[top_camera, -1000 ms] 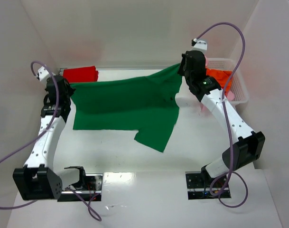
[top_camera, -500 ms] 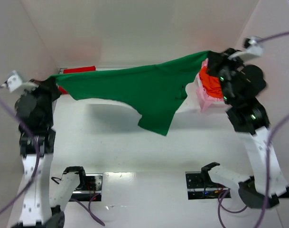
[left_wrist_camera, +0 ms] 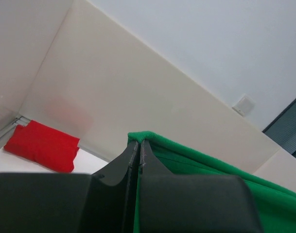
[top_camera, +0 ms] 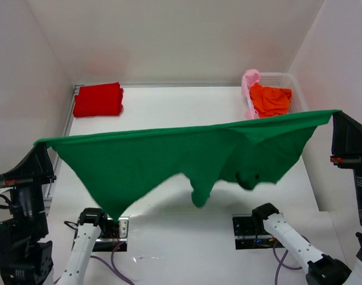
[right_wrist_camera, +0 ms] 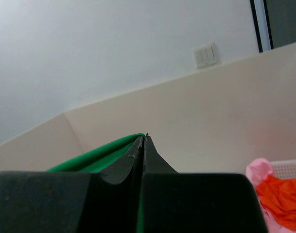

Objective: Fold and stack the t-shirts
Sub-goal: Flatten out the tshirt

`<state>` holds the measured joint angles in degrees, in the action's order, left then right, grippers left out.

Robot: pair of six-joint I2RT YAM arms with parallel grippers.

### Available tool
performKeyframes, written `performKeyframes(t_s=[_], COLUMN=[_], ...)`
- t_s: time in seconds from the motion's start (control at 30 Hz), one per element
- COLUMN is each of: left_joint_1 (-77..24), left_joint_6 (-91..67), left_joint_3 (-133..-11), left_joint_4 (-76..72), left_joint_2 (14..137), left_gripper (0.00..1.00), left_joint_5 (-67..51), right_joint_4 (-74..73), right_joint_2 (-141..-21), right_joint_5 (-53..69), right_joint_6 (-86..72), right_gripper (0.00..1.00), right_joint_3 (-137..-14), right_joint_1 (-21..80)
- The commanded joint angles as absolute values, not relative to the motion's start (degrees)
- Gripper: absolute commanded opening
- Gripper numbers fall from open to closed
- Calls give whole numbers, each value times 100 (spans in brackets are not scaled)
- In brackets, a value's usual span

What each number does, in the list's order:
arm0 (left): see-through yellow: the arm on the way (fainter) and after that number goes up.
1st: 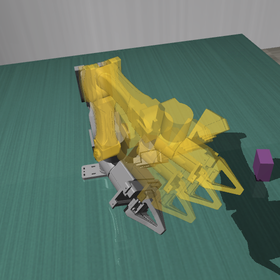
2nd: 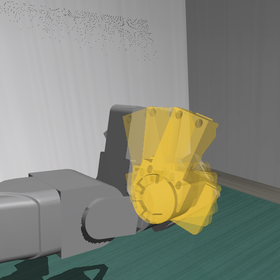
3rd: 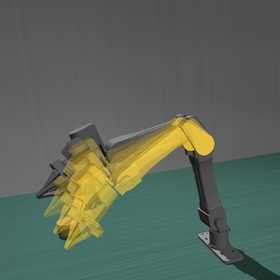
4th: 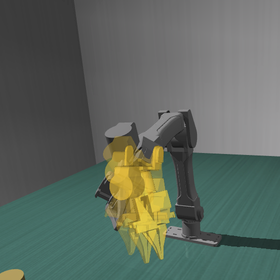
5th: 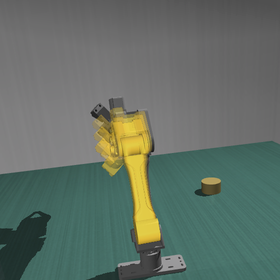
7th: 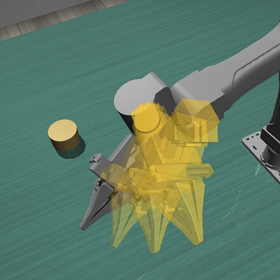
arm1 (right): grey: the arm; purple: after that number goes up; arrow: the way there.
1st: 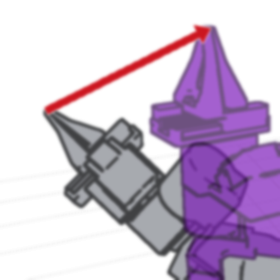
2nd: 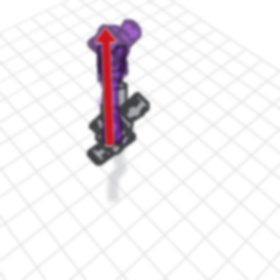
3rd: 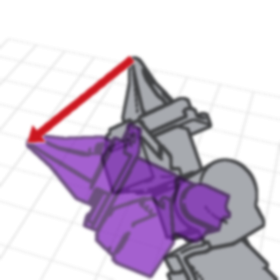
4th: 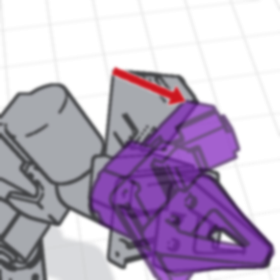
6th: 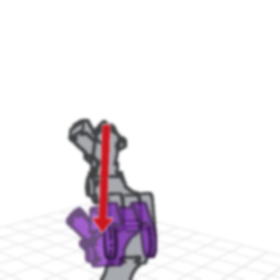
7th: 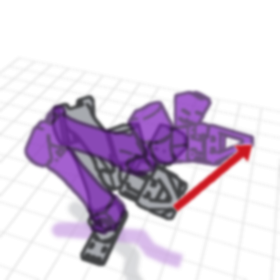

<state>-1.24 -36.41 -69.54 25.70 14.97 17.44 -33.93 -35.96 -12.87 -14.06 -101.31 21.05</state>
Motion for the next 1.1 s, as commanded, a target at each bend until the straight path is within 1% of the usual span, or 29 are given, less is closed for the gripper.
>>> performKeyframes(t_s=[0.0,0.13,0.33,0.5,0.63,0.83,1.07], left_joint_1=[-167,-167,-167,-167,-167,-167,-167], left_joint_6=[-3362,-3243,-3324,-3602,-3761,-3920,-3920], left_joint_3=[-6979,-6785,-6216,-5611,-5218,-5054,-5054], left_joint_4=[2537,2206,1770,1486,1485,1608,1304], left_joint_2=[1825,2142,2603,2689,2637,3053,3985], left_gripper=[0,0,0,0,0,0,0], left_joint_5=[2847,2964,2899,2907,2997,3164,3270], right_joint_4=[-3282,-2829,-2366,-2064,-1835,-1661,-1495], right_joint_2=[-3844,-4004,-4576,-4755,-4808,-4887,-5088], right_joint_5=[-2030,-2241,-2241,-2327,-2355,-2373,-2604], right_joint_6=[-1151,-1151,-1151,-1176,-1366,-1512,-1512], right_gripper=[0,0,0,0,0,0,0], right_joint_3=[-9836,-9170,-8537,-7932,-7199,-6742,-6609], right_joint_1=[2013,2013,2013,2013,2013,2013,2013])
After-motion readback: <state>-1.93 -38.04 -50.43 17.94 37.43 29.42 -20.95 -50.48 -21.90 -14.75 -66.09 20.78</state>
